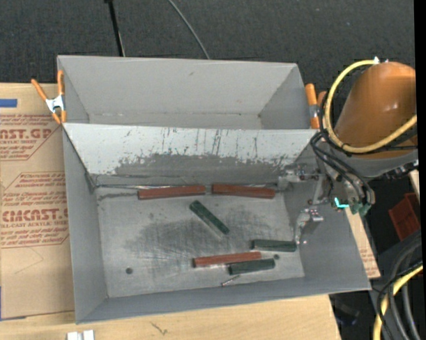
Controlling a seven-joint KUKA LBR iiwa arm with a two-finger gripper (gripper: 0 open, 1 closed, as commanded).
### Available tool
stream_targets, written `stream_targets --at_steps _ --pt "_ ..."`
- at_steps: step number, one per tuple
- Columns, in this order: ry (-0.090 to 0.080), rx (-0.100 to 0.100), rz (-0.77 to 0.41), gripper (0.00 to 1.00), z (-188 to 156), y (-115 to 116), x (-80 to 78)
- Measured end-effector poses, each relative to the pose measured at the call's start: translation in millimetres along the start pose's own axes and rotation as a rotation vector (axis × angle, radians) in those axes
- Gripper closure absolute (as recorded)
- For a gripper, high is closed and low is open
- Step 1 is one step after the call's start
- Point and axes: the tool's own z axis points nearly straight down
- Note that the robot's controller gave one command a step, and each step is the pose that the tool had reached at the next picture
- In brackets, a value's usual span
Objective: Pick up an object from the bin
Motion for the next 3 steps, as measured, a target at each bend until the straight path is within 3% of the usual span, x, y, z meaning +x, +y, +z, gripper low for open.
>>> stream_targets --at_steps 1,2,3 --pt "-0.008 0.001 -0.001 1.00 -4.0 0.4 -1.6" --pt "-0.008 0.001 -0.001 0.00 -4.0 0.4 -1.6" --pt "-0.008 0.001 -0.001 0.00 -4.0 0.4 -1.6"
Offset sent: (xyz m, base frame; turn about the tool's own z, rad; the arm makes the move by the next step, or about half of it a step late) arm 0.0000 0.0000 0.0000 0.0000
